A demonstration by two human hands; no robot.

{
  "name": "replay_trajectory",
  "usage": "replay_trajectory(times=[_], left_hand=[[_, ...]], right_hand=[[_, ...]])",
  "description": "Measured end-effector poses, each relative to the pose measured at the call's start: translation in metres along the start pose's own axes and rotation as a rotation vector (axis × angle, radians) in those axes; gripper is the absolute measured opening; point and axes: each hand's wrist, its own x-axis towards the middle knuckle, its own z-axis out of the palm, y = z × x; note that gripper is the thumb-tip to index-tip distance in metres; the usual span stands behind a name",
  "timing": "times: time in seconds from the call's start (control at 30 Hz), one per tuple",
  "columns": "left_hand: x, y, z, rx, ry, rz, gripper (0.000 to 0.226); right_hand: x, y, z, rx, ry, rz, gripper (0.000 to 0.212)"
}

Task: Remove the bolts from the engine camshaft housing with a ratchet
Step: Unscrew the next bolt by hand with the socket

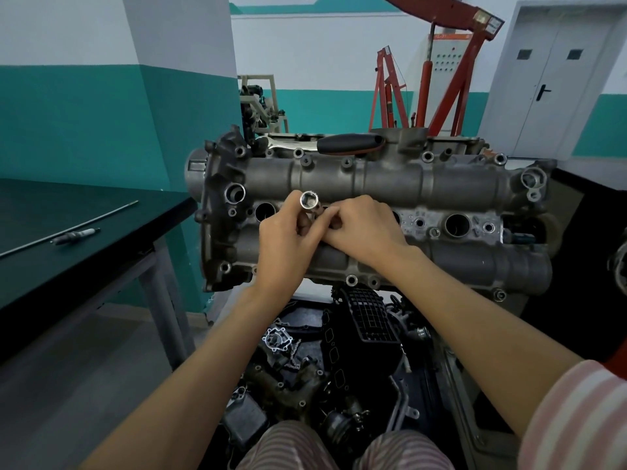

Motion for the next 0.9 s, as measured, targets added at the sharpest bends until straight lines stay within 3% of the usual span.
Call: replay_trajectory(times=[0.1, 0.2, 0.37, 0.63, 0.9], left_hand=[[-0.0001, -0.0004, -0.0002, -0.012, -0.007, -0.010, 0.026], [-0.0007, 0.0018, -0.0030, -0.002, -0.058, 0.029, 0.015], [-0.0023, 0.0024, -0.0063, -0.013, -0.068, 0.052, 0.006], [-0.0026, 0.0011, 0.0001, -0.093, 0.024, -0.038, 0.030], [-0.0032, 0.0053, -0.0075, -0.023, -0.063, 0.050, 0.012]], right_hand=[[-0.0005, -0.0007, 0.0004, -0.078, 0.015, -0.037, 0.031], [-0.0018, -0.0009, -0.0007, -0.048, 0.011, -0.070, 0.021], [-0.0038, -0.0019, -0.0015, -0.020, 0.020, -0.088, 0.025], [-0.0046, -0.0007, -0.0004, -0.011, 0.047, -0.053, 0.027], [-0.0047, -0.0004, 0.0040, -0.097, 0.098, -0.147, 0.027]])
